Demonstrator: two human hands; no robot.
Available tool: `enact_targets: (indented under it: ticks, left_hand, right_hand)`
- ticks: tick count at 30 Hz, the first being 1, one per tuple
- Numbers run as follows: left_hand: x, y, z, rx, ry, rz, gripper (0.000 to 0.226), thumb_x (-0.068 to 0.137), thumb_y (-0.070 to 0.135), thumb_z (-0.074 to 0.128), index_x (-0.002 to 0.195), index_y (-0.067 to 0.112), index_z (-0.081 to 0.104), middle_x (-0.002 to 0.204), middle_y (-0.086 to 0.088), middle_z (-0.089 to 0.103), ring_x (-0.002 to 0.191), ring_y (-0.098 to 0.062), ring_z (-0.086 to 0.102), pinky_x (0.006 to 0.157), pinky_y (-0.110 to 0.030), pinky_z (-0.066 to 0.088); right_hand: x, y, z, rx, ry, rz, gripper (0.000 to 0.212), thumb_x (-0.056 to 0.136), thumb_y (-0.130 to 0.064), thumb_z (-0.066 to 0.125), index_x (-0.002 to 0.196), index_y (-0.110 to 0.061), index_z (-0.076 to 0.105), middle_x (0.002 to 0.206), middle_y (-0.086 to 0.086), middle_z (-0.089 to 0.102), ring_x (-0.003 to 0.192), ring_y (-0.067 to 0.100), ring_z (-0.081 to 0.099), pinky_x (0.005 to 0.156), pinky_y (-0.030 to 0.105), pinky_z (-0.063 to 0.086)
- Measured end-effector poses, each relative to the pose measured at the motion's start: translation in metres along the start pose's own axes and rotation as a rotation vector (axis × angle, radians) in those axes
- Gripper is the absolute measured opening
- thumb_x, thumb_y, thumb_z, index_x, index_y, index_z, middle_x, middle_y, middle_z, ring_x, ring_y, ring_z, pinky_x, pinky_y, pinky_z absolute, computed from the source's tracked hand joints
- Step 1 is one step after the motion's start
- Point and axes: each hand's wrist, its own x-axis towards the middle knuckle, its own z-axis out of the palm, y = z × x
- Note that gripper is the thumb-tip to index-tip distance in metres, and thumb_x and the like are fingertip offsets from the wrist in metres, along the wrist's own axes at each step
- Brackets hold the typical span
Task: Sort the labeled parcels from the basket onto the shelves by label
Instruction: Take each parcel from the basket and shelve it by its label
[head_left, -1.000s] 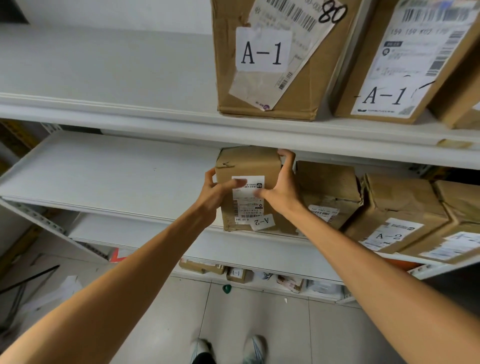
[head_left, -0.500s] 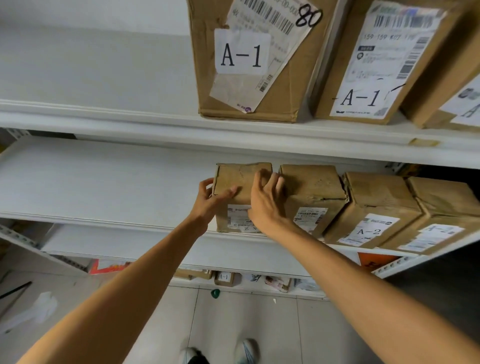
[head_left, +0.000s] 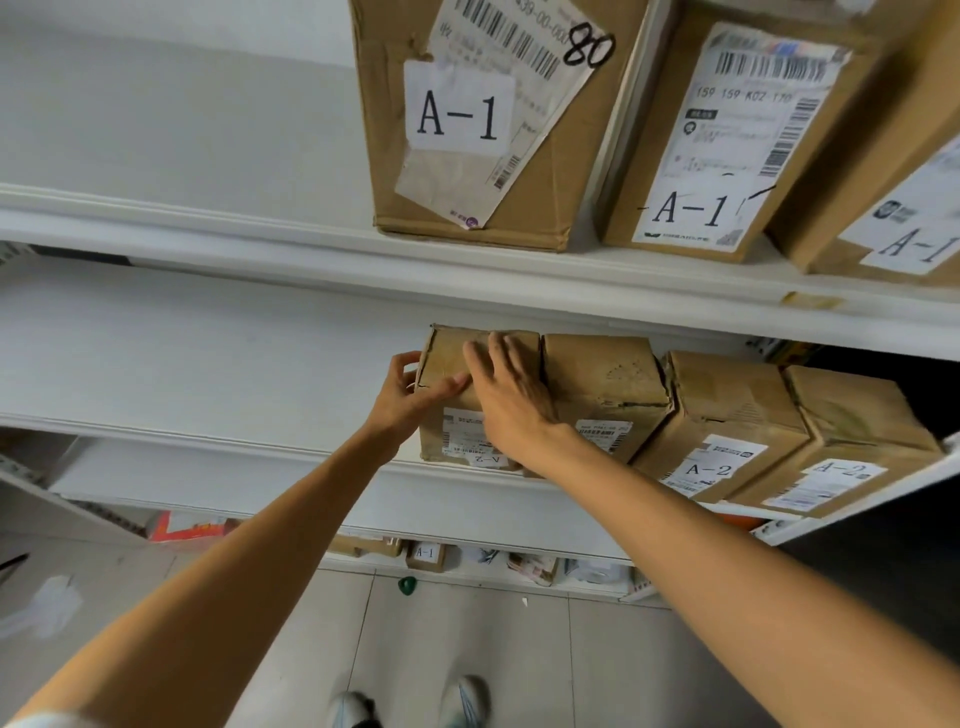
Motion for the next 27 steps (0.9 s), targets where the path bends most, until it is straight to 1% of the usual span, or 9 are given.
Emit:
enact_targets:
  ticks: [3, 5, 8, 10, 12, 15, 19, 23, 27]
  left_hand:
    - [-0.004, 0.005, -0.004, 0.068, 0.059, -0.023, 0.104, 0.056, 0.052, 0.078, 0.140, 0.016, 0.029, 0.125, -0.006, 0.051, 0.100, -0.017, 0.060, 0.071, -0.018, 0.048]
    - [-0.010, 0.007, -0.014, 0.134, 0.129, -0.020, 0.095, 0.063, 0.051, 0.073, 0.141, 0.016, 0.032, 0.128, -0.006, 0.049, 0.109, -0.021, 0.055, 0.075, -0.020, 0.045]
    - [-0.033, 0.007, -0.044, 0.284, 0.251, -0.002, 0.068, 0.077, 0.046, 0.075, 0.131, 0.014, 0.050, 0.122, -0.007, 0.060, 0.106, -0.021, 0.060, 0.075, -0.023, 0.046]
    - [-0.058, 0.008, -0.073, 0.412, 0.321, 0.009, 0.047, 0.081, 0.033, 0.074, 0.120, 0.011, 0.060, 0.112, -0.007, 0.067, 0.099, -0.020, 0.064, 0.075, -0.024, 0.049]
    - [-0.090, 0.009, -0.102, 0.531, 0.379, -0.014, 0.035, 0.081, 0.023, 0.075, 0.111, 0.010, 0.065, 0.103, -0.007, 0.070, 0.096, -0.022, 0.067, 0.080, -0.030, 0.053]
    - [-0.153, 0.009, -0.138, 0.671, 0.487, -0.089, 0.028, 0.081, 0.017, 0.075, 0.107, 0.011, 0.065, 0.098, -0.006, 0.070, 0.090, -0.021, 0.067, 0.081, -0.033, 0.054]
    - [-0.265, 0.000, -0.162, 0.705, 0.728, -0.161, 0.027, 0.078, 0.015, 0.076, 0.103, 0.013, 0.065, 0.091, -0.002, 0.069, 0.082, -0.014, 0.064, 0.073, -0.025, 0.050]
    - [-0.392, -0.030, -0.156, 0.689, 0.919, -0.324, 0.032, 0.073, 0.016, 0.077, 0.103, 0.014, 0.066, 0.091, -0.002, 0.068, 0.085, -0.017, 0.066, 0.080, -0.033, 0.055]
    - [-0.506, -0.058, -0.125, 0.658, 1.107, -0.473, 0.033, 0.072, 0.014, 0.076, 0.103, 0.009, 0.066, 0.091, -0.006, 0.069, 0.088, -0.022, 0.066, 0.081, -0.034, 0.053]
  right_hand:
    - [0.002, -0.002, -0.001, -0.013, 0.019, -0.086, 0.086, 0.089, 0.000, 0.058, 0.154, -0.011, 0.002, 0.161, 0.014, -0.003, 0.148, 0.033, -0.004, 0.121, 0.045, 0.012]
    - [0.001, -0.009, -0.004, -0.010, 0.040, -0.191, 0.077, 0.091, -0.003, 0.056, 0.153, -0.007, 0.010, 0.160, 0.014, 0.006, 0.147, 0.032, 0.006, 0.119, 0.039, 0.015]
    - [0.002, -0.029, -0.004, -0.052, 0.116, -0.349, 0.058, 0.089, -0.004, 0.055, 0.142, -0.001, 0.032, 0.145, 0.019, 0.031, 0.134, 0.031, 0.029, 0.114, 0.035, 0.025]
    - [0.006, -0.052, -0.002, -0.045, 0.117, -0.408, 0.049, 0.083, -0.007, 0.058, 0.130, -0.002, 0.044, 0.133, 0.019, 0.040, 0.123, 0.031, 0.037, 0.105, 0.038, 0.037]
    - [0.008, -0.082, -0.003, -0.030, 0.097, -0.498, 0.043, 0.081, -0.009, 0.059, 0.123, -0.003, 0.050, 0.127, 0.017, 0.045, 0.118, 0.032, 0.040, 0.096, 0.039, 0.043]
    - [-0.005, -0.138, -0.009, -0.034, 0.058, -0.676, 0.043, 0.084, -0.015, 0.059, 0.125, -0.005, 0.050, 0.126, 0.014, 0.047, 0.118, 0.030, 0.043, 0.092, 0.038, 0.045]
    - [-0.044, -0.221, -0.002, -0.090, -0.041, -0.941, 0.047, 0.085, -0.025, 0.061, 0.126, -0.006, 0.049, 0.125, 0.014, 0.048, 0.118, 0.031, 0.045, 0.090, 0.038, 0.046]
    - [-0.113, -0.299, 0.018, -0.170, -0.235, -1.192, 0.050, 0.086, -0.032, 0.066, 0.125, -0.006, 0.049, 0.123, 0.015, 0.053, 0.114, 0.032, 0.052, 0.086, 0.036, 0.045]
    - [-0.196, -0.360, 0.039, -0.207, -0.377, -1.453, 0.052, 0.087, -0.032, 0.067, 0.128, -0.007, 0.049, 0.125, 0.014, 0.052, 0.116, 0.030, 0.051, 0.089, 0.036, 0.044]
